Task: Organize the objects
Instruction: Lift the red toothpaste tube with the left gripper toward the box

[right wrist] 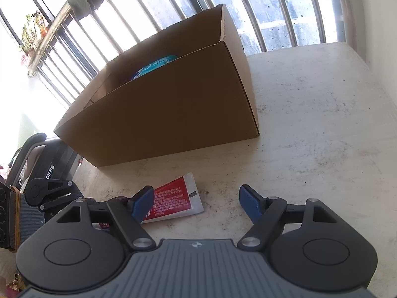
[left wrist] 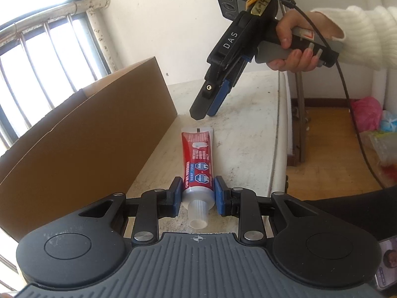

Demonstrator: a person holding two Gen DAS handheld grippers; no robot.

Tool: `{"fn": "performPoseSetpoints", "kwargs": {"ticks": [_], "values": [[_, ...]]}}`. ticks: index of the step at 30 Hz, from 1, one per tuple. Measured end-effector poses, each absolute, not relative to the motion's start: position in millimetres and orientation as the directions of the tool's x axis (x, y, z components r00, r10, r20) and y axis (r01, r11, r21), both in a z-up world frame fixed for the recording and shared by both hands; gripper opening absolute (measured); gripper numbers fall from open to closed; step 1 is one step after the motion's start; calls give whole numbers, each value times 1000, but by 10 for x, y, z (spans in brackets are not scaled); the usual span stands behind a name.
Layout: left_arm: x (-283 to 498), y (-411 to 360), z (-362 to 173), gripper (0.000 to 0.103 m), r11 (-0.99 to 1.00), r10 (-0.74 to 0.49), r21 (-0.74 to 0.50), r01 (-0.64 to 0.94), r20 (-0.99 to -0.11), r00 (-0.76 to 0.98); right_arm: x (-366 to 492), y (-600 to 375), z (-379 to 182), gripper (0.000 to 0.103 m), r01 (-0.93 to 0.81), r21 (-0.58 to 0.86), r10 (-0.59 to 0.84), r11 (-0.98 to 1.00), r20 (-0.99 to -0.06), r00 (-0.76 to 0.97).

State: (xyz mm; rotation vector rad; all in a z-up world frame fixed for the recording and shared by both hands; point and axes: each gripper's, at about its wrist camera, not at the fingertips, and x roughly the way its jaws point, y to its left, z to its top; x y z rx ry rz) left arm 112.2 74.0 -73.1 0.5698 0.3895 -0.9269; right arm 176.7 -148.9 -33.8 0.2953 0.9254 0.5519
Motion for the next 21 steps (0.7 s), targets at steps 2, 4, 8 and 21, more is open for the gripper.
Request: {"fn": "performPoseSetpoints", "kwargs": {"ticks": [2, 4, 8, 21], "values": [[1196, 803, -738, 26, 470, -657, 253, 846, -539, 527, 1796, -1478, -357, 78, -335, 505, 606, 796, -654, 454], [1214, 822, -728, 26, 477, -663, 223, 850, -543, 515, 1818, -1442, -373, 78, -368, 518, 636, 772, -638, 435], [1170, 792, -734, 26, 471, -660, 246, 847, -538, 523, 1886, -1379, -415, 76, -418, 557, 696, 718, -598, 398], [1240, 905, -702, 26, 469, -677, 181, 865, -556, 483, 2148, -1778, -698, 60, -265, 837, 872, 479, -419, 253]]}}
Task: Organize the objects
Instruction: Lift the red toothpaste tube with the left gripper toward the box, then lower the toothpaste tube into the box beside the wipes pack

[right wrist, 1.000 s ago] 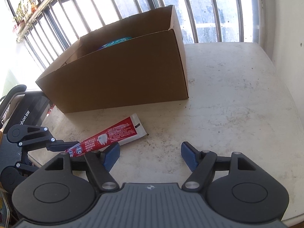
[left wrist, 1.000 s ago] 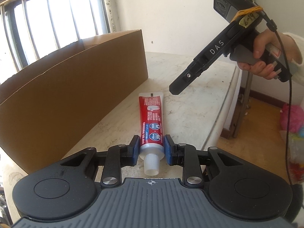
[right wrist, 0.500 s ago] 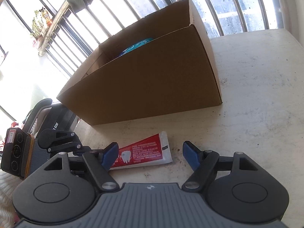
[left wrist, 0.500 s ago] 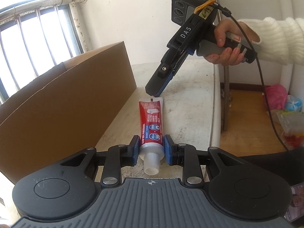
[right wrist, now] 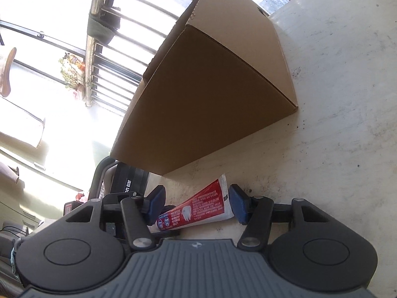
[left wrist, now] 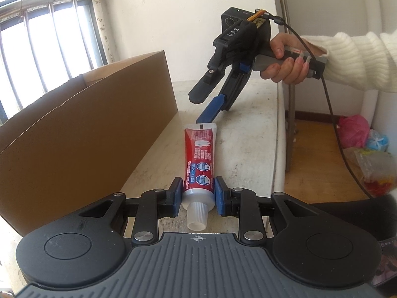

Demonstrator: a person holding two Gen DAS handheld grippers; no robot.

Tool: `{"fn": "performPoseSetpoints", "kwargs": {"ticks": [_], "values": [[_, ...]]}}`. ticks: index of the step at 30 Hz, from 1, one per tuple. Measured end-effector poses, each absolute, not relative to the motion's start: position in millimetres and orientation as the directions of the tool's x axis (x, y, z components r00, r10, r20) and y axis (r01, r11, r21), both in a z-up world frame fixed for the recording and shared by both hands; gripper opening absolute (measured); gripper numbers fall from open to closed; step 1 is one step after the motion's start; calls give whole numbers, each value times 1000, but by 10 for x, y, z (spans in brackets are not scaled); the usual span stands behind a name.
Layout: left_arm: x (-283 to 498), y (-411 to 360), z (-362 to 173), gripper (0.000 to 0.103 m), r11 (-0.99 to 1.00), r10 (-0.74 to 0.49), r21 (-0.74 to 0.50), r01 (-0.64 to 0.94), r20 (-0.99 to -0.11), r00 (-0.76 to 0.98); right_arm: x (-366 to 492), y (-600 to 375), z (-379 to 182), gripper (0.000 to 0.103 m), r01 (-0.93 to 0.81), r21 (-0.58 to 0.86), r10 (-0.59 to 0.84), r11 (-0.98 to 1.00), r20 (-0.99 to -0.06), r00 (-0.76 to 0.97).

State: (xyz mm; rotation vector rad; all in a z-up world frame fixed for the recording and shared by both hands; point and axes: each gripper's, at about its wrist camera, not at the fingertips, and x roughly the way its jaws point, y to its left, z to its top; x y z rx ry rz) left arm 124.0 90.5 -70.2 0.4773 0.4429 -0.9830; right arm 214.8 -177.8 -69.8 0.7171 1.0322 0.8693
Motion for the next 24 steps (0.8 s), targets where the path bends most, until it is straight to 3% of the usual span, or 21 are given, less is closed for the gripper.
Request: {"fn": "performPoseSetpoints", "kwargs": {"ticks": [3, 6, 12, 14, 20, 24], "values": [[1174, 886, -701, 26, 407, -666, 291, 866, -554, 499, 2148, -1790, -751, 60, -273, 864, 902, 423, -371, 222], [1219, 862, -650, 26, 392, -664, 289, 873, -569, 486, 2148, -1766, -847, 48, -256, 895, 928, 366, -331, 168], [1313, 782, -591, 25, 402, -678, 255, 879, -562, 473, 2187, -1694, -893, 28, -284, 883, 927, 373, -341, 154], [1320, 746, -567, 24, 414, -669, 246, 876, -570, 476, 2169, -1667, -898, 16, -287, 864, 910, 414, -382, 164], [1249, 637, -501, 24, 417, -622, 271, 868, -611, 489, 2003, -1588, -794, 16, -275, 823, 867, 497, -458, 196], [1148, 574, -439, 23, 422, -595, 299, 856, -621, 510, 1887, -1554, -703, 15, -307, 809, 864, 500, -446, 233]]}}
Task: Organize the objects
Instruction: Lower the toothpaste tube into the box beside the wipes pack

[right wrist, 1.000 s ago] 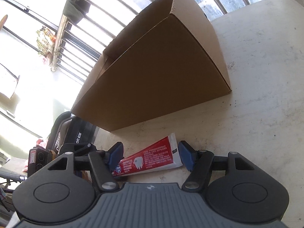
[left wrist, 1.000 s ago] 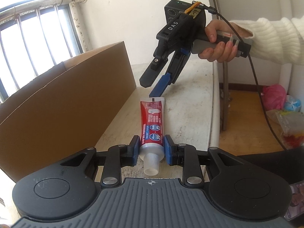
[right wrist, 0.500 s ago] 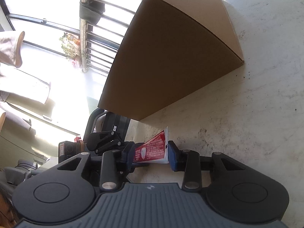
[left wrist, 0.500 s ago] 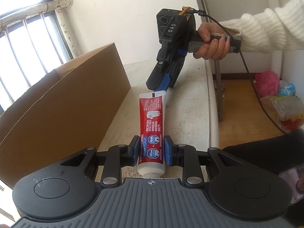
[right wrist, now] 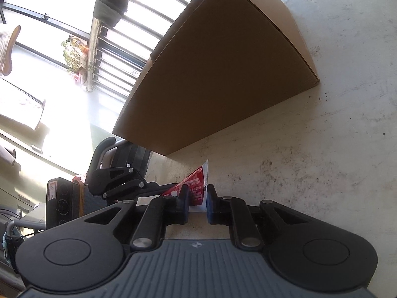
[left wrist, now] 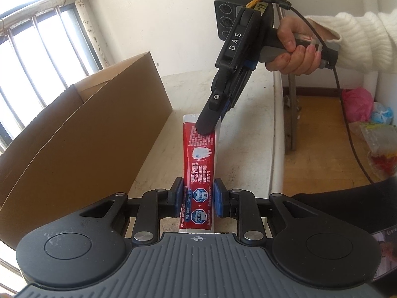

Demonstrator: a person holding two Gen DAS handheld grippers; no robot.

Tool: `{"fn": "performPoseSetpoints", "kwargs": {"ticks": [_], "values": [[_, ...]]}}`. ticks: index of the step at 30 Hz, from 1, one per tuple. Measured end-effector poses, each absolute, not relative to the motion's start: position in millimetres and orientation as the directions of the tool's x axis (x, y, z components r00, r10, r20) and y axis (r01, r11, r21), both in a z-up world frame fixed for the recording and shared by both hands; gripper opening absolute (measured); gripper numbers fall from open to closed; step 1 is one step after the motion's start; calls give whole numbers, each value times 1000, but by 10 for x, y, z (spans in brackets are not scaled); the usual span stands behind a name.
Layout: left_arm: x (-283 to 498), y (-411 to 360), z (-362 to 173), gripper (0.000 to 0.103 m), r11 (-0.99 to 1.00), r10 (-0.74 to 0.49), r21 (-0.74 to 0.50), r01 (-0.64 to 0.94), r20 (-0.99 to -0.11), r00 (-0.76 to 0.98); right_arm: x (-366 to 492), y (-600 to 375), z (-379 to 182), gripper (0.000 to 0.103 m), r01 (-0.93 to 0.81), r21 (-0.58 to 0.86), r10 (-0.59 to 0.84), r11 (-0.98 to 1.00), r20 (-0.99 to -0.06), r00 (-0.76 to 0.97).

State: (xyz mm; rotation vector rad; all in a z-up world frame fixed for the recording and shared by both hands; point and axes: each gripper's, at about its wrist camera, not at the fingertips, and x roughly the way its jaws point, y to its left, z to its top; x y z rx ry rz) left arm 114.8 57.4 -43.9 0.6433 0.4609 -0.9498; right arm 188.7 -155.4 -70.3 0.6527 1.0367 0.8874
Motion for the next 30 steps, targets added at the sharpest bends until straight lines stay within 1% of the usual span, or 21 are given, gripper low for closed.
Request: {"fn": "performPoseSetpoints", "kwargs": {"ticks": [2, 4, 13, 16, 20, 23, 25, 28, 30], "values": [[1049, 543, -377, 23, 409, -586, 317, 856, -628, 513, 1825, -1571, -650, 12, -316, 822, 878, 475, -420, 227], [959, 508, -303, 23, 396, -579, 334, 855, -632, 515, 1734, -1595, -554, 12, -337, 817, 882, 468, -411, 231], [729, 468, 193, 23, 360, -570, 446, 820, -591, 571, 1423, -1686, -1, 11, -427, 783, 888, 453, -353, 295], [790, 459, 416, 23, 374, -561, 466, 802, -575, 596, 1453, -1696, 212, 11, -456, 776, 895, 436, -321, 310], [954, 443, 653, 23, 364, -526, 543, 757, -551, 648, 1662, -1667, 505, 11, -481, 760, 893, 436, -302, 333], [1200, 489, 802, 23, 355, -492, 566, 744, -564, 664, 1877, -1559, 699, 11, -484, 750, 886, 451, -309, 347], [1414, 479, 850, 23, 344, -443, 590, 730, -584, 681, 2072, -1489, 756, 11, -471, 751, 879, 462, -318, 356], [1784, 484, 860, 23, 321, -379, 580, 749, -646, 662, 2429, -1324, 727, 11, -428, 770, 870, 474, -332, 365], [1990, 496, 804, 23, 300, -336, 590, 750, -671, 661, 2691, -1232, 628, 11, -382, 794, 869, 473, -350, 349]]}}
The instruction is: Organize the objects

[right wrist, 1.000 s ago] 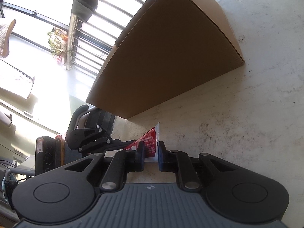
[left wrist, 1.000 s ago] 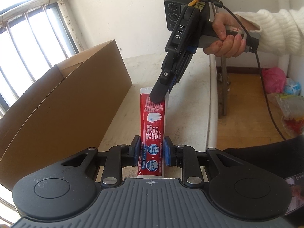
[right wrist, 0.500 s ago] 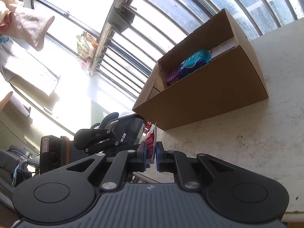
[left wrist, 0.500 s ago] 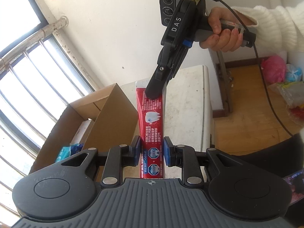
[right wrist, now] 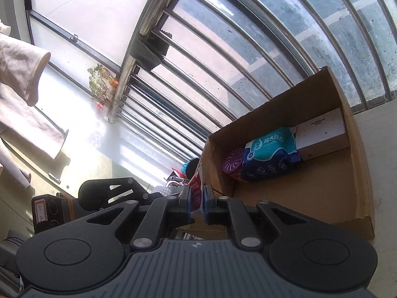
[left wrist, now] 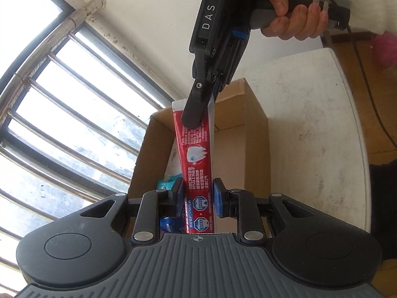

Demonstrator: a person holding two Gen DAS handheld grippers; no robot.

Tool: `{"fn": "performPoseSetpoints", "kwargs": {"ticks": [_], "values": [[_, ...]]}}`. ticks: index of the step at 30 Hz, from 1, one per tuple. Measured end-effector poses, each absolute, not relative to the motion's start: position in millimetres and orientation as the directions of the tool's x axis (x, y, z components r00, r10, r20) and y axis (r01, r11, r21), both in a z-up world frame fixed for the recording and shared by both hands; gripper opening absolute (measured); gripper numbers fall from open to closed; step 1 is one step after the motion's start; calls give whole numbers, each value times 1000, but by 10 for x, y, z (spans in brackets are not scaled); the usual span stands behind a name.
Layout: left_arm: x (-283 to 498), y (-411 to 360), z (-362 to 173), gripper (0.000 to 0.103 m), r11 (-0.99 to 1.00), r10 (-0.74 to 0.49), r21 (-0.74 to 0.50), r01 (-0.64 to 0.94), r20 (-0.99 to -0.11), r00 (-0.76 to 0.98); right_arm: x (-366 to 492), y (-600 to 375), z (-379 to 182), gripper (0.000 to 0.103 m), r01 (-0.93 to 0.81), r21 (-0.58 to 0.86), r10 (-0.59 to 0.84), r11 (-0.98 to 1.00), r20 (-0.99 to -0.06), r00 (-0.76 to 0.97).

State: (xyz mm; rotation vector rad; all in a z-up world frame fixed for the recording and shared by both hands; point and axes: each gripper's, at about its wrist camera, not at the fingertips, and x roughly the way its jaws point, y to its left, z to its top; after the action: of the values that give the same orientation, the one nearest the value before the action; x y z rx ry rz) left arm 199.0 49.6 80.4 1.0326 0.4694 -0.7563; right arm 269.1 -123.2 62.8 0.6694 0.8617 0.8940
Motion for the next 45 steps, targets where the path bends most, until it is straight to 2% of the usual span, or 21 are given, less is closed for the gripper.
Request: {"fn": "performPoseSetpoints", "kwargs": {"ticks": [3, 5, 7, 10, 13, 16, 19, 21, 29, 33, 42, 45], "values": [[2361, 508, 696, 23, 317, -285, 544, 777, -727, 625, 3062, -1154, 404, 12, -296, 842, 877, 452, -357, 323], [2547, 436, 570, 23, 298, -240, 507, 809, -780, 578, 3250, -1086, 236, 12, -223, 856, 867, 466, -393, 306], [2676, 389, 400, 23, 258, -187, 499, 828, -815, 549, 3336, -980, 126, 13, -208, 819, 832, 535, -467, 300], [2811, 373, 106, 23, 198, -109, 466, 862, -864, 492, 3445, -770, 40, 11, -221, 668, 700, 711, -641, 316], [2971, 368, -4, 23, 252, -107, 444, 860, -870, 481, 3583, -640, -115, 11, -189, 591, 619, 785, -731, 288], [3100, 341, -131, 23, 290, -87, 397, 871, -895, 438, 3632, -508, -187, 12, -203, 540, 577, 817, -764, 289], [3167, 306, -327, 24, 266, -16, 386, 883, -914, 405, 3702, -429, -292, 11, -200, 555, 589, 807, -776, 225], [3195, 299, -366, 25, 268, -5, 407, 873, -906, 424, 3711, -345, -296, 12, -238, 502, 547, 831, -817, 185], [3152, 264, -422, 28, 338, 49, 434, 835, -894, 445, 3569, -227, -323, 12, -322, 474, 535, 819, -835, 130], [3012, 263, -421, 27, 388, 39, 417, 822, -899, 437, 3426, -159, -224, 12, -375, 419, 508, 827, -843, 178], [2445, 352, -423, 30, 381, 14, 410, 829, -899, 438, 2828, -16, -286, 12, -423, 507, 581, 751, -812, 57], [2210, 343, -432, 30, 363, 7, 418, 833, -895, 446, 2538, 52, -260, 12, -466, 492, 578, 735, -814, 52]]}}
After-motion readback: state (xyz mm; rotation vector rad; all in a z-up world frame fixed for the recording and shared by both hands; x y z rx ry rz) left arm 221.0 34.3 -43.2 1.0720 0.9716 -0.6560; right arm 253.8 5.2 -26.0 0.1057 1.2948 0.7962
